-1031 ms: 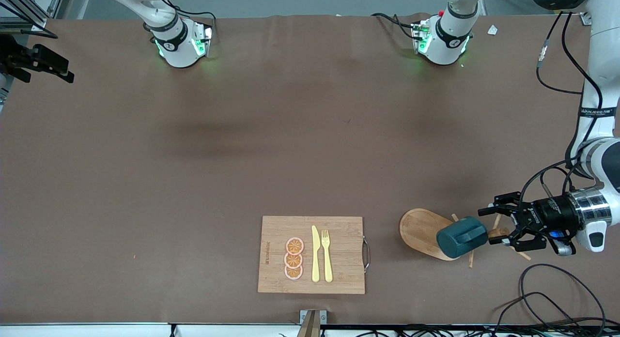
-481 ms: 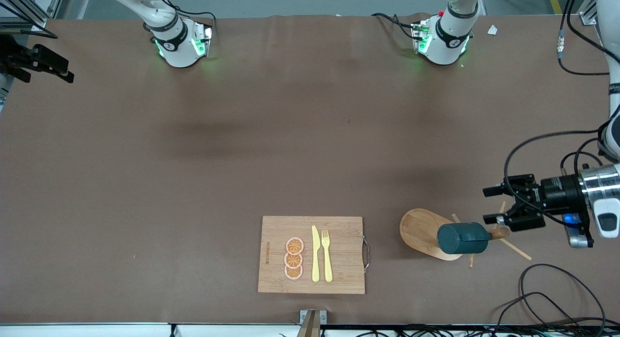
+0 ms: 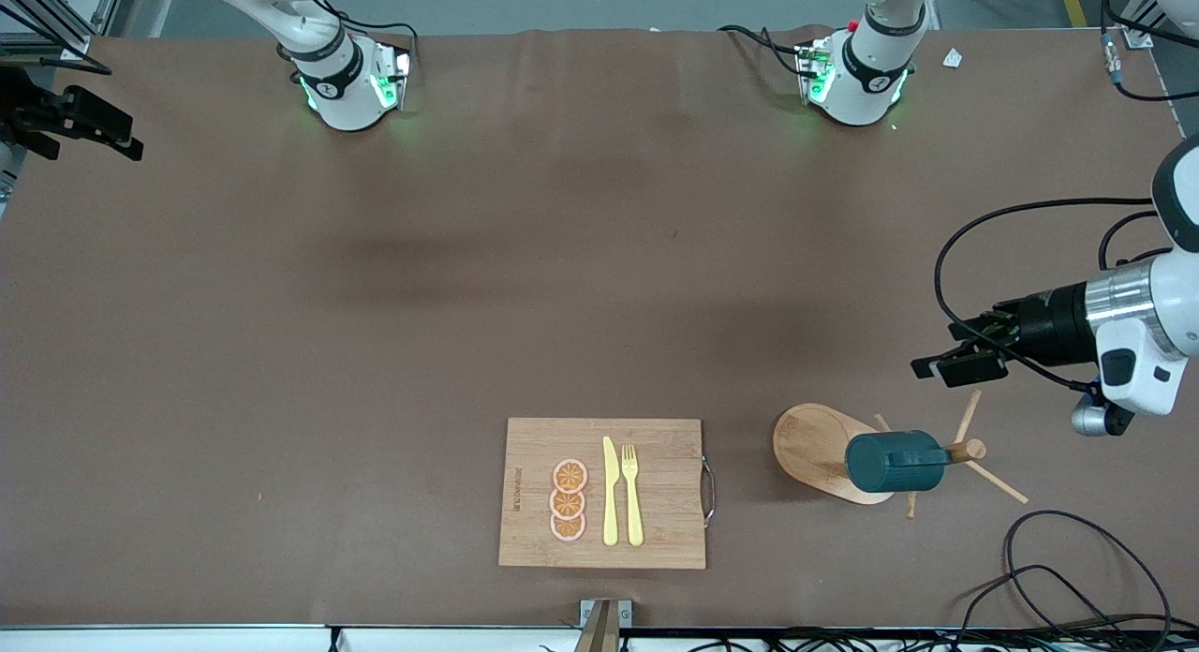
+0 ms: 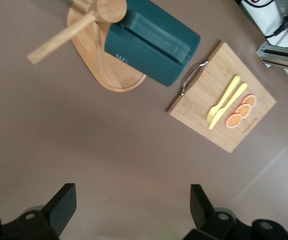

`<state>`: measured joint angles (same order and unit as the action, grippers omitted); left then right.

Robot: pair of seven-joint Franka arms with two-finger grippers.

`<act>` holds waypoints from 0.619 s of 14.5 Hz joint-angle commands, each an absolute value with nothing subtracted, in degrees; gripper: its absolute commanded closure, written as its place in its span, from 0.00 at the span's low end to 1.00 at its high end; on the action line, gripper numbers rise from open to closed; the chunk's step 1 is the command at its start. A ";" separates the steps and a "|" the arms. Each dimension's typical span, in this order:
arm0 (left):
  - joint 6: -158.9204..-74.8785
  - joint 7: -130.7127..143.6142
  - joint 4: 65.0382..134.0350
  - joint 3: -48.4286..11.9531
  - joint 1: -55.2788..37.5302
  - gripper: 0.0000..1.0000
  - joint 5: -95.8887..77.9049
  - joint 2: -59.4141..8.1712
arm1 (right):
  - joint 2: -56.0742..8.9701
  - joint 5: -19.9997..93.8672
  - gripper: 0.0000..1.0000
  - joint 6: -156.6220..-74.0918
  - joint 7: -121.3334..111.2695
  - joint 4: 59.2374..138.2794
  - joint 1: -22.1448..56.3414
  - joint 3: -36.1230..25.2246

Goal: Pass cup and hang on rack

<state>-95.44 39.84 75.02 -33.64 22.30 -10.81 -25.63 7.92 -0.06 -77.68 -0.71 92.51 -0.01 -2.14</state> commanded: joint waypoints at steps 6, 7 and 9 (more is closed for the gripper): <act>-89.13 26.13 76.11 -36.30 22.50 0.00 8.17 -18.21 | 8.88 -0.97 0.00 -77.52 -0.26 93.25 0.44 -2.37; -88.08 23.49 76.20 -36.21 22.76 0.00 8.35 -15.76 | 8.88 -0.97 0.00 -77.52 -0.26 93.25 0.44 -2.37; -84.92 18.92 76.29 -35.95 23.03 0.00 8.53 -13.02 | 8.79 -0.97 0.00 -77.52 -0.26 93.25 0.44 -2.37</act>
